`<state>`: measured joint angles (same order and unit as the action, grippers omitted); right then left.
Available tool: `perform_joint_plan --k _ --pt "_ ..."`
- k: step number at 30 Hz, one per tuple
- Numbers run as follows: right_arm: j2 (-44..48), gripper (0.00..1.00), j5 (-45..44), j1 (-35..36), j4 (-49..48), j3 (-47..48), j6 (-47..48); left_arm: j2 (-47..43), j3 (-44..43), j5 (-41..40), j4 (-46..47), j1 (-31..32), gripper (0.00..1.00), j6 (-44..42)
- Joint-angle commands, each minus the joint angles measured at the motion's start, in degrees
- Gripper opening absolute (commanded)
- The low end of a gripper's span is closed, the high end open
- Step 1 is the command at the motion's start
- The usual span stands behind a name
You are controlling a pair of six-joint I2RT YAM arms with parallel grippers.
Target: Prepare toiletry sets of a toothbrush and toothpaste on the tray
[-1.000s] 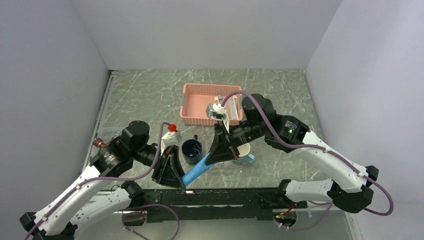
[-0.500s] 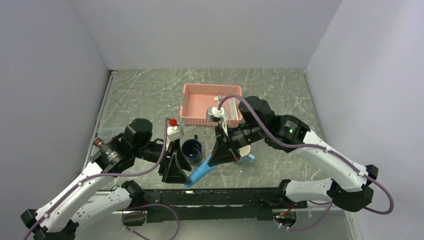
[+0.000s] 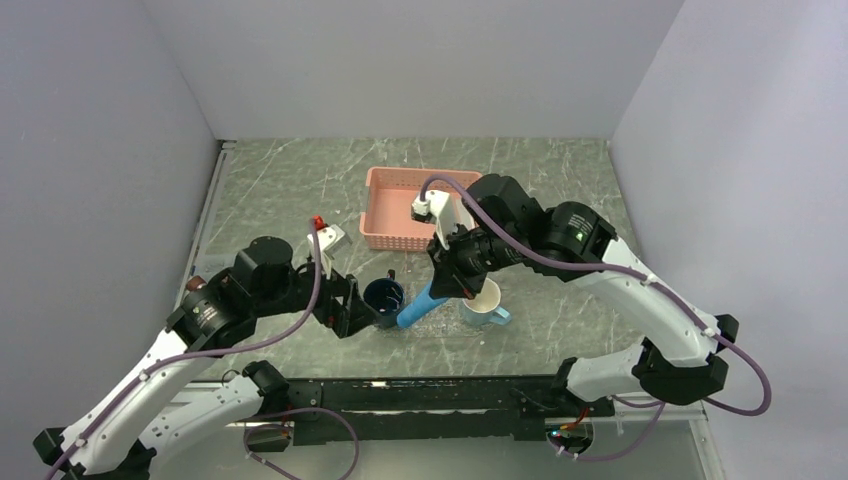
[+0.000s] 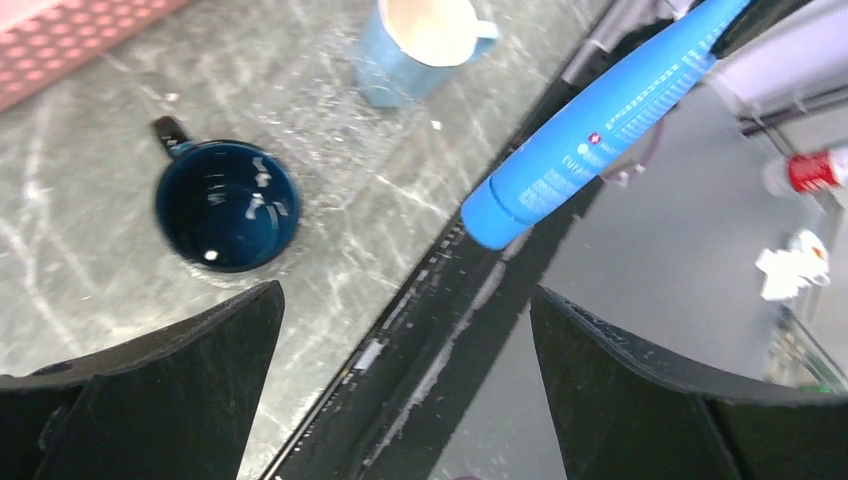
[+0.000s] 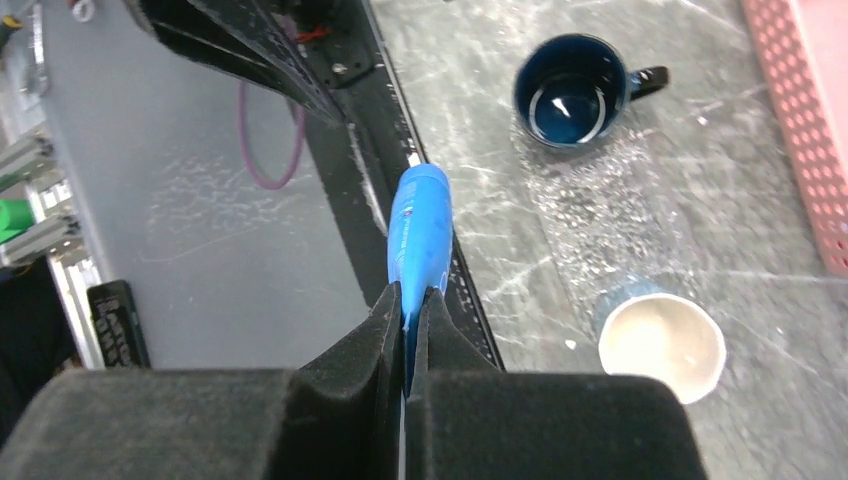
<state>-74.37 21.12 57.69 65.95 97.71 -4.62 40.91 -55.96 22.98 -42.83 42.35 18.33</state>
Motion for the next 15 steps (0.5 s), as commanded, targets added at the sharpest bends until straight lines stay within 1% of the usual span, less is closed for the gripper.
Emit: perform_joint_plan --k 1,6,9,11,15 --pt "-1.9 0.0 -10.8 0.1 5.2 5.1 0.2 -2.1 -1.7 -12.3 -1.0 -0.2 0.99 0.2" --pt "-6.1 0.0 -18.3 0.1 6.9 6.3 -1.7 -4.9 -0.6 -19.6 -0.4 -0.2 0.99 0.6" --pt "-9.0 0.0 -20.6 0.1 7.2 7.3 -2.7 -6.7 0.6 -22.7 0.1 -0.2 0.99 0.4" --pt "-10.9 0.0 -22.9 0.2 7.8 8.4 -3.3 -7.6 1.3 -22.9 0.3 -0.2 0.99 0.0" --pt "-15.2 0.0 -25.7 0.2 9.3 10.9 -4.6 -9.0 3.2 -25.8 0.6 -0.2 0.99 -0.6"
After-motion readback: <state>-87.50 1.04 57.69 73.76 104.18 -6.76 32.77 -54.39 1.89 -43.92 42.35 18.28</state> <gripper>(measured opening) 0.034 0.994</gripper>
